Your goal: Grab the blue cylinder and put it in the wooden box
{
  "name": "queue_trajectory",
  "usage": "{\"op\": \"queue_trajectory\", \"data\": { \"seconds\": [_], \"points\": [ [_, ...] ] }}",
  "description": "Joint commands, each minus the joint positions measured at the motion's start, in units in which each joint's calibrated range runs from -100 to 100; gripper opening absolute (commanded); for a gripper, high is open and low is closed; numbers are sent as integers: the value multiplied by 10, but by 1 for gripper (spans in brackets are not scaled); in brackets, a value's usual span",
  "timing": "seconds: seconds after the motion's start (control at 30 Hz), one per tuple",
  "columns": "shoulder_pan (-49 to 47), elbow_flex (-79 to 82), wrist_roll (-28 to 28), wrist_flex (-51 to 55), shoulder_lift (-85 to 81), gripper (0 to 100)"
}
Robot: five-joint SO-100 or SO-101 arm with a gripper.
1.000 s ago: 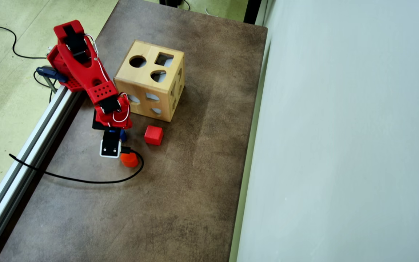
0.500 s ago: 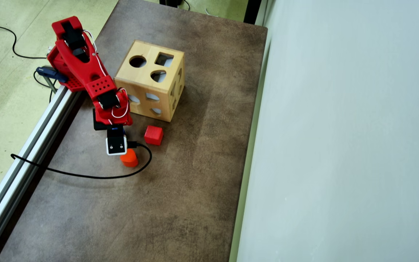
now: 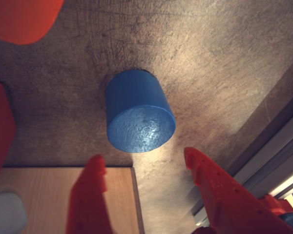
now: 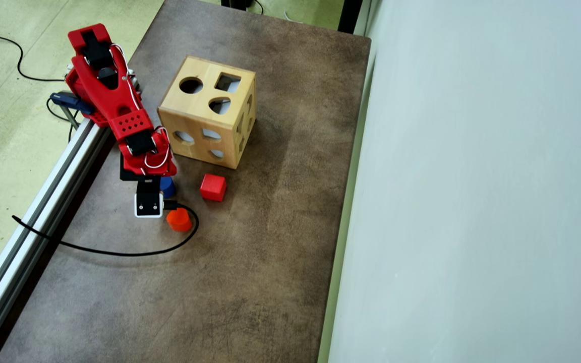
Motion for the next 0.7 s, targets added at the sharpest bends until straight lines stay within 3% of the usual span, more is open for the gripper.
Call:
{"op": "queue_trajectory", "data": {
  "seconds": [0.0,0.67],
  "points": [
    [3,-4,-4,2,-37,33],
    [21,-12,-1,-24,24,33]
  ]
}}
